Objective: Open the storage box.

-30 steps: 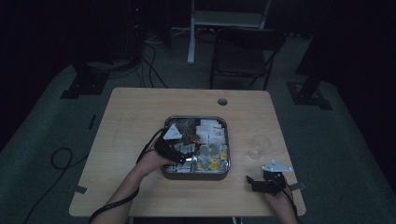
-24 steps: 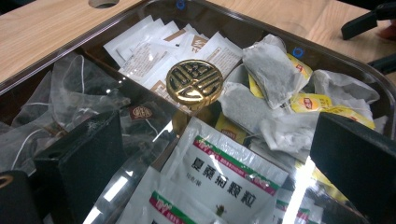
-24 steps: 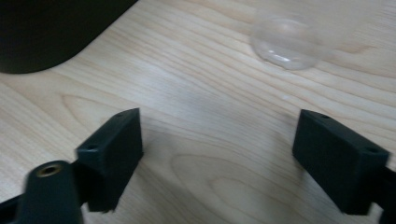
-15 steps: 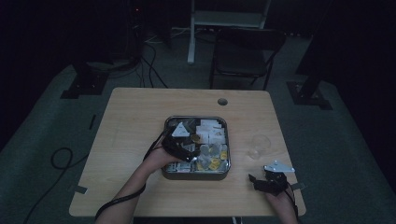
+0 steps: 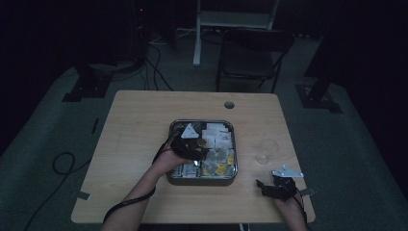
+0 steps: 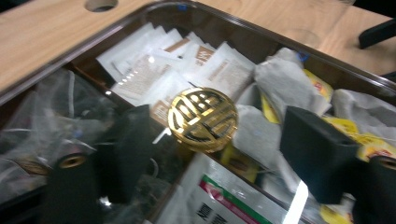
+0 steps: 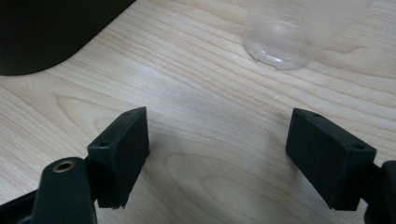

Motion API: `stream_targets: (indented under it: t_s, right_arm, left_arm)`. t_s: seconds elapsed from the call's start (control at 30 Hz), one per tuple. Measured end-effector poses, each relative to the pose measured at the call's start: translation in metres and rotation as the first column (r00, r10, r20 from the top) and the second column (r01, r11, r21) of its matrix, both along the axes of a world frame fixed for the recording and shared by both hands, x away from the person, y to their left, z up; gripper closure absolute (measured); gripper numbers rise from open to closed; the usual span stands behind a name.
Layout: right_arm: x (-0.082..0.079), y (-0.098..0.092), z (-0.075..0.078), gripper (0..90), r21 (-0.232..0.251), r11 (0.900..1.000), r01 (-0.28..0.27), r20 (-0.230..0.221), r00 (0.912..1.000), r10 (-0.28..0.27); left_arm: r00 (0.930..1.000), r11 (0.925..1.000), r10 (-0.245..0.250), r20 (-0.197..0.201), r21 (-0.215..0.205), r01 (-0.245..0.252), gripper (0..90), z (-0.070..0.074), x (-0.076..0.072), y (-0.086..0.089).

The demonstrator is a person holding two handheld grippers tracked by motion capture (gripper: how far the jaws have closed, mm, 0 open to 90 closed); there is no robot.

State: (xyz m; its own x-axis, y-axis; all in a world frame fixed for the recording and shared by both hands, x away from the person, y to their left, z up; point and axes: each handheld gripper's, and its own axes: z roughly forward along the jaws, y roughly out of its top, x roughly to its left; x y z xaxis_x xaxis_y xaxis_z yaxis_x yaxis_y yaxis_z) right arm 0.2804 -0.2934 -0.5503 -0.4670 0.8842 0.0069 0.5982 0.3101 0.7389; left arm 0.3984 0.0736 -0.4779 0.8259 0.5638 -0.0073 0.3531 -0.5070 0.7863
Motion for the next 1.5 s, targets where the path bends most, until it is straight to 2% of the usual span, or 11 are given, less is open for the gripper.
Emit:
stream_targets:
  t_s: [0.03,0.2,0.37,0.5,0.73,0.9,1.17,1.4,1.5]
  right_arm:
    - [0.0,0.0,0.0,21.0,0.001,1.0,0.002,0.0,1.0,-0.002]
    - [0.0,0.0,0.0,21.0,0.0,1.0,0.002,0.0,1.0,-0.002]
    - [0.0,0.0,0.0,21.0,0.0,1.0,0.002,0.0,1.0,-0.002]
    - [0.0,0.0,0.0,21.0,0.001,1.0,0.002,0.0,1.0,-0.002]
    - [0.0,0.0,0.0,21.0,0.001,1.0,0.003,-0.001,1.0,-0.003]
    - [0.0,0.0,0.0,21.0,0.001,1.0,0.003,-0.001,1.0,-0.003]
    - [0.0,0.0,0.0,21.0,0.001,1.0,0.003,-0.001,1.0,-0.003]
    - [0.0,0.0,0.0,21.0,0.001,1.0,0.003,-0.001,1.0,-0.003]
    - [0.0,0.0,0.0,21.0,0.001,1.0,0.003,-0.001,1.0,-0.003]
  left_arm:
    - [1.0,1.0,0.002,-0.004,0.001,-0.002,36.4,0.0,0.001,-0.001]
    - [0.9999,0.9995,0.014,-0.008,0.029,-0.014,39.9,-0.001,0.003,-0.007]
    - [0.9996,0.9983,0.025,0.008,0.052,-0.026,53.6,-0.001,0.003,-0.01]
    - [0.999,0.9971,0.037,0.025,0.065,-0.039,58.6,-0.002,0.003,-0.012]
    - [0.9979,0.9961,0.057,0.032,0.065,-0.059,59.6,-0.002,0.001,-0.013]
    - [0.998,0.9964,0.061,0.015,0.058,-0.061,59.7,-0.001,0.002,-0.012]
    - [0.9978,0.9962,0.065,0.012,0.058,-0.066,59.8,0.0,0.001,-0.013]
    - [0.9976,0.9966,0.069,0.007,0.045,-0.069,59.9,0.009,0.0,-0.011]
    - [0.9976,0.9969,0.067,0.019,0.04,-0.067,59.9,0.015,-0.001,-0.01]
